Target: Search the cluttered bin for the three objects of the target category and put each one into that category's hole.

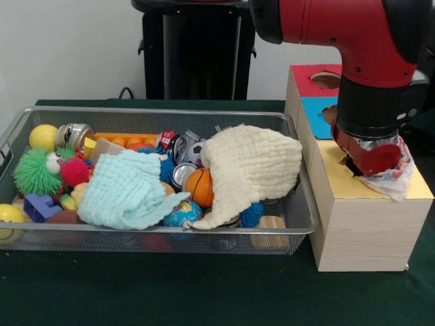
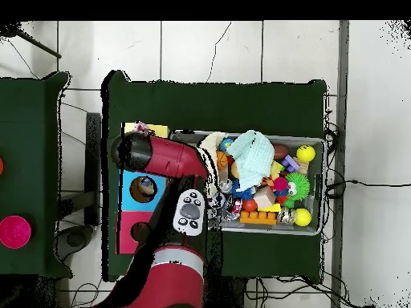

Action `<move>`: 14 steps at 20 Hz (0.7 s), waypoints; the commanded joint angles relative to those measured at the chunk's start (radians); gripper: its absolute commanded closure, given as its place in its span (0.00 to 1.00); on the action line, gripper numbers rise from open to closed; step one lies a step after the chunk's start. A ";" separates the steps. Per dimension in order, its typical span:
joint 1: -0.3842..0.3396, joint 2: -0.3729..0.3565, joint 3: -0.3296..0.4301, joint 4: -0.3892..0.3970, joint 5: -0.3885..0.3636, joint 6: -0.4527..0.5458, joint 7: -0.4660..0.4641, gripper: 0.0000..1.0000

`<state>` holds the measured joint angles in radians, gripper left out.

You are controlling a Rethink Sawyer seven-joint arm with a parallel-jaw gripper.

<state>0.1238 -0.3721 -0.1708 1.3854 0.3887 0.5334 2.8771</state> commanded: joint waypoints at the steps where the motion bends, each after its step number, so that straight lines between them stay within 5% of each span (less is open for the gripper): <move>1: -0.177 -0.024 0.030 0.104 -0.105 -0.017 -0.103 0.00; 11: -0.195 -0.045 0.029 0.054 -0.164 0.039 -0.045 0.00; 13: -0.206 -0.055 0.038 0.038 -0.153 0.155 -0.040 0.00; 14: -0.199 -0.048 0.018 -0.007 -0.167 0.300 -0.037 0.00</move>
<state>0.0477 -0.4021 -0.0734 1.4038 0.3041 0.5547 2.8775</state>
